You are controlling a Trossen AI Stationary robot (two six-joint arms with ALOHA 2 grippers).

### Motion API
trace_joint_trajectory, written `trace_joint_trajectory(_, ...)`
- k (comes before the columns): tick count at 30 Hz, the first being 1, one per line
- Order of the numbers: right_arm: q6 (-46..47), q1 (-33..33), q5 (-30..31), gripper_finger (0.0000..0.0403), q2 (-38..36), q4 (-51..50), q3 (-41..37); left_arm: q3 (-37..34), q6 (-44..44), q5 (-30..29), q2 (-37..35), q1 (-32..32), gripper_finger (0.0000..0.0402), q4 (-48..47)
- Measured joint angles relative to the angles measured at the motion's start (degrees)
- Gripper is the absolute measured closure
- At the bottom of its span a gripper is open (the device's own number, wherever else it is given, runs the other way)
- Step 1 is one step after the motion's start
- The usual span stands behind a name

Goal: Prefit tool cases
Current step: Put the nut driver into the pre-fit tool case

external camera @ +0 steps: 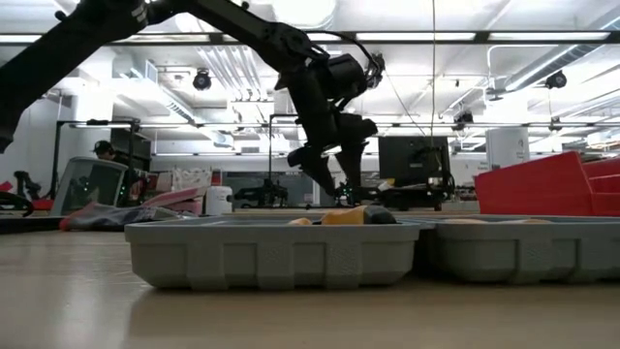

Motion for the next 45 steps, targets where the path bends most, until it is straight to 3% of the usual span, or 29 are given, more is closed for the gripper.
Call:
trace_joint_trajectory(4,0.02,0.26,-0.05,0.0288,0.07,-0.01,0.00,0.99,-6.44,3.37,-0.02,-0.20,0.0055,1.07)
trace_joint_trajectory(7,0.02,0.28,-0.04,0.0288,0.07,0.03,-0.01,0.96,-9.05,1.54,-0.02,-0.36,0.0052,1.64)
trace_joint_trajectory(12,0.00,0.26,-0.04,0.0280,0.07,0.45,-0.02,0.52,-8.15,-2.45,1.03,-0.47,0.0058,0.91)
trace_joint_trajectory(33,0.00,0.65,-0.23,0.0278,0.11,0.97,-0.04,0.98,-4.70,-4.19,4.73,-1.06,0.0064,1.15)
trace_joint_trajectory(45,-0.46,1.09,-0.23,0.0290,0.13,2.28,-0.07,0.91,-2.35,-1.89,4.72,-1.32,0.0082,-8.93)
